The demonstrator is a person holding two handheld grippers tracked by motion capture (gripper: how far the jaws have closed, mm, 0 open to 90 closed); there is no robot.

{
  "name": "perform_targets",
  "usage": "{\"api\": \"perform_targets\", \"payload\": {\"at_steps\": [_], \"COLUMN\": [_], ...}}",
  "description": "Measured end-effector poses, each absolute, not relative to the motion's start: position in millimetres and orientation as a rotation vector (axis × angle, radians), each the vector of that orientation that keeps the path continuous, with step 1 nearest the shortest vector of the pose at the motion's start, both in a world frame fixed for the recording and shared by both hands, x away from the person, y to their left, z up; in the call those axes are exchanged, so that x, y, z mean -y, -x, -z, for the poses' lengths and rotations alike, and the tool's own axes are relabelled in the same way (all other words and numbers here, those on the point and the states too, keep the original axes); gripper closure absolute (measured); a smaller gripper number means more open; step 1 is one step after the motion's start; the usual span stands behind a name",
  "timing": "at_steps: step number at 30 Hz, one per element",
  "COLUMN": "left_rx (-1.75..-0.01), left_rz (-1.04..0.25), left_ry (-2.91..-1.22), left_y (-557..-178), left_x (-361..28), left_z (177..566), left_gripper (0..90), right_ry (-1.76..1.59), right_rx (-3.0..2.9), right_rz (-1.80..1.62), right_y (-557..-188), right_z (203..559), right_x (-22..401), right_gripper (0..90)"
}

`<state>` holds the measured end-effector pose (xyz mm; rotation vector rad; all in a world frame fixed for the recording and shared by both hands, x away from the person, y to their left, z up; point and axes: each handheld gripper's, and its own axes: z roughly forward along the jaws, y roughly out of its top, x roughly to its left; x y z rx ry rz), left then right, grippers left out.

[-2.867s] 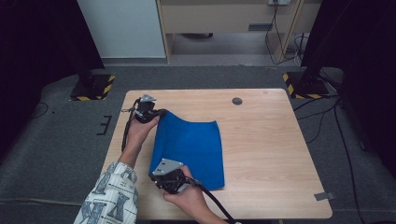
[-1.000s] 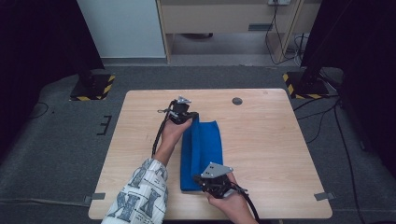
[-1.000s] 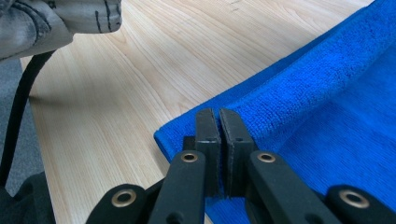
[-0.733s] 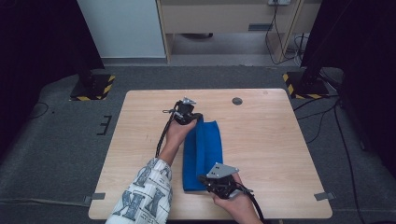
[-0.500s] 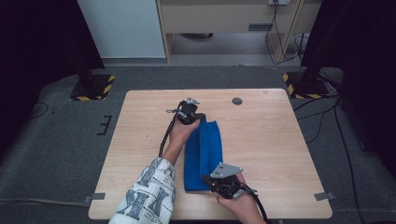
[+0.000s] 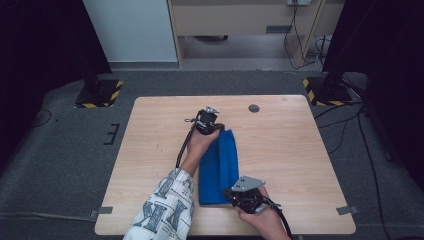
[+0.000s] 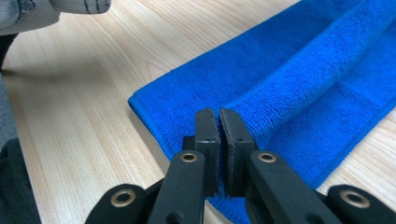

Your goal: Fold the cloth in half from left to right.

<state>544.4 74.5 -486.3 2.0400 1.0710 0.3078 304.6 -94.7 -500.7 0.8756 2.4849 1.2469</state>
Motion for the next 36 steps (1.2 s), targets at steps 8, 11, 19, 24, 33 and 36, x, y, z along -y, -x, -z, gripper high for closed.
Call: {"api": "perform_targets", "payload": {"at_steps": [8, 11, 19, 24, 33, 36], "left_rx": [-1.081, -1.080, -1.066, -1.051, -0.996, -0.997], "left_rz": [-0.286, -0.283, -0.285, -0.278, -0.307, -0.318], "left_ry": [-2.033, -2.027, -2.008, -1.994, -1.983, -1.987], "left_y": [-546, -546, -545, -543, -534, -531], "left_x": [-71, -68, -68, -70, -85, -93], "left_z": [490, 492, 490, 485, 465, 465], "left_gripper": [85.4, 84.0, 58.5, 37.8, 23.3, 17.4], "right_ry": [-0.901, -0.904, -0.963, -1.020, -1.006, -1.032], "right_rx": [-2.493, -2.496, -2.467, -2.442, -2.404, -2.373], "right_rz": [-1.228, -1.228, -1.215, -1.196, -1.226, -1.221], "right_y": [-307, -307, -309, -314, -322, -328], "right_z": [509, 509, 507, 508, 506, 504], "right_x": [100, 103, 108, 117, 118, 122], "right_gripper": [86.9, 86.3, 60.4, 42.0, 18.5, 12.8]}}
